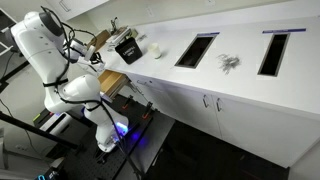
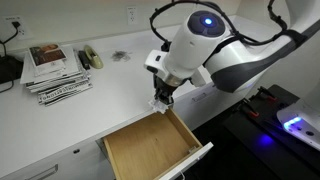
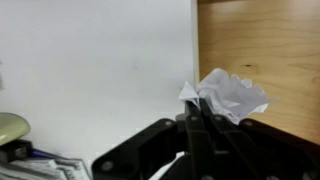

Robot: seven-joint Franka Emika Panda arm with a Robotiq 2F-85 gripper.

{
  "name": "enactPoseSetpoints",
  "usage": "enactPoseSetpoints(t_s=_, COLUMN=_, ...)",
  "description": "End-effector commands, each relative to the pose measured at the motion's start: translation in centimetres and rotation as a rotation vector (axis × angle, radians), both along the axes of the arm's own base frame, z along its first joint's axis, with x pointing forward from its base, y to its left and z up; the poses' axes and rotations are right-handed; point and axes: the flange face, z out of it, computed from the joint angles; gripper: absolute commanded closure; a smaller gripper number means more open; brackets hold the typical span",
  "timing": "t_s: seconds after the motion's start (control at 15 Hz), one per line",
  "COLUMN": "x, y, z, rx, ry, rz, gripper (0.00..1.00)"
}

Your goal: Pick up the crumpled paper from the open drawer and put it on the table top

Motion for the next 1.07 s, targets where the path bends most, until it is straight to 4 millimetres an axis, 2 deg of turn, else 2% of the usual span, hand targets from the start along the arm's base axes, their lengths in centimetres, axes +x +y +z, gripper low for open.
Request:
enactPoseSetpoints(t_s=0.0, x=2.3, y=-2.1, z=2.3, rx=0.072, ry=-0.121, rz=-0.055, gripper=0.99)
enactPoseSetpoints(t_s=0.13, x=4.8, y=-2.8, z=1.6, rx=0.102, ry=-0.175, rz=-0.065, gripper=0.99)
enactPoseSetpoints(t_s=0.47, x=10.4, y=-4.4, z=-1.6, rx=0.199, ry=-0.222, rz=-0.086, gripper=0.99)
enactPoseSetpoints(t_s=0.6, x=11.9, y=-4.6, z=-2.8, rx=0.220, ry=-0.224, rz=-0.078, gripper=0.99)
enactPoseSetpoints(t_s=0.8, x=12.9, y=-4.1, z=-4.1, rx=0.247, ry=-0.213, rz=-0.062, gripper=0.99)
enactPoseSetpoints(t_s=0.87, x=12.9, y=-3.8, z=-4.3, rx=0.249, ry=-0.211, rz=-0.061, gripper=0.70)
enactPoseSetpoints(t_s=0.93, x=12.8, y=-3.5, z=-4.3, rx=0.245, ry=-0.207, rz=-0.061, gripper=0.69)
enactPoseSetpoints(t_s=1.0, x=12.7, y=-3.3, z=-4.3, rx=0.244, ry=-0.211, rz=-0.061, gripper=0.62)
